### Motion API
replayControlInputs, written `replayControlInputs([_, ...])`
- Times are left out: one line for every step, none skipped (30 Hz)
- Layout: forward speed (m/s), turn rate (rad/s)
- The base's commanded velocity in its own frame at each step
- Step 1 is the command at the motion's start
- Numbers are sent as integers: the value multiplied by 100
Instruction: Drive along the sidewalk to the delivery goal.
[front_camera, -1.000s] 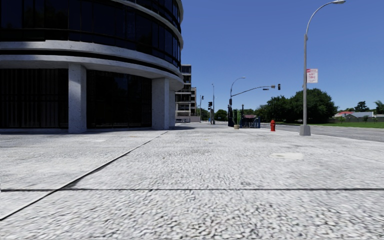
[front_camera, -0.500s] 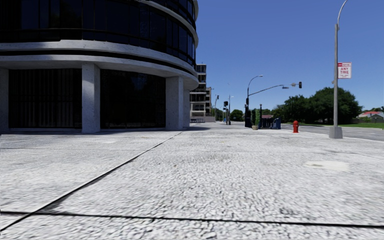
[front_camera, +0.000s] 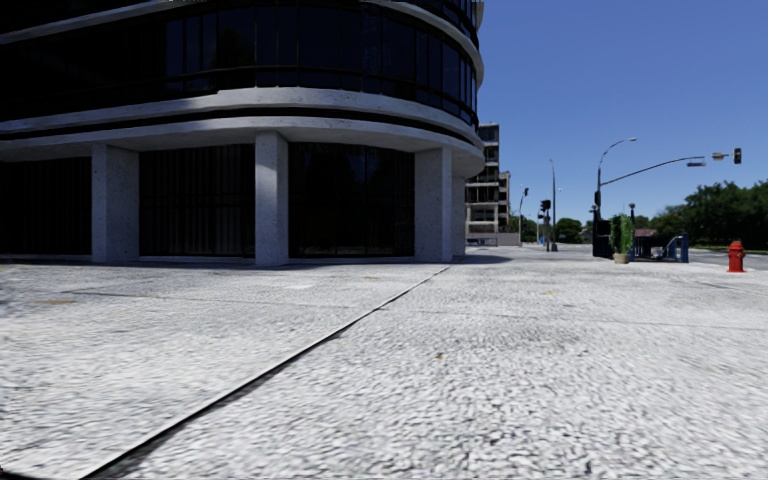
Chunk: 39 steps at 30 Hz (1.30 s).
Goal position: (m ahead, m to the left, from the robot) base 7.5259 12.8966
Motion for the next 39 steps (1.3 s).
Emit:
replayControlInputs([131, 59])
replayControlInputs([131, 59])
replayControlInputs([131, 59])
replayControlInputs([131, 59])
replayControlInputs([131, 59])
replayControlInputs([131, 59])
replayControlInputs([131, 59])
replayControlInputs([131, 59])
replayControlInputs([131, 59])
replayControlInputs([136, 59])
replayControlInputs([144, 59])
replayControlInputs([146, 59])
replayControlInputs([147, 59])
replayControlInputs([147, 59])
replayControlInputs([148, 59])
replayControlInputs([149, 59])
replayControlInputs([150, 59])
replayControlInputs([153, 59])
replayControlInputs([153, 59])
replayControlInputs([157, 59])
replayControlInputs([162, 59])
replayControlInputs([171, 59])
replayControlInputs([178, 59])
replayControlInputs([200, 59])
replayControlInputs([200, 59])
replayControlInputs([200, 59])
replayControlInputs([200, 59])
replayControlInputs([200, 59])
replayControlInputs([200, 59])
replayControlInputs([200, 59])
replayControlInputs([200, 59])
replayControlInputs([200, 59])
replayControlInputs([200, 59])
replayControlInputs([200, 59])
replayControlInputs([200, 59])
replayControlInputs([200, 59])
replayControlInputs([200, 59])
replayControlInputs([200, 59])
replayControlInputs([200, 59])
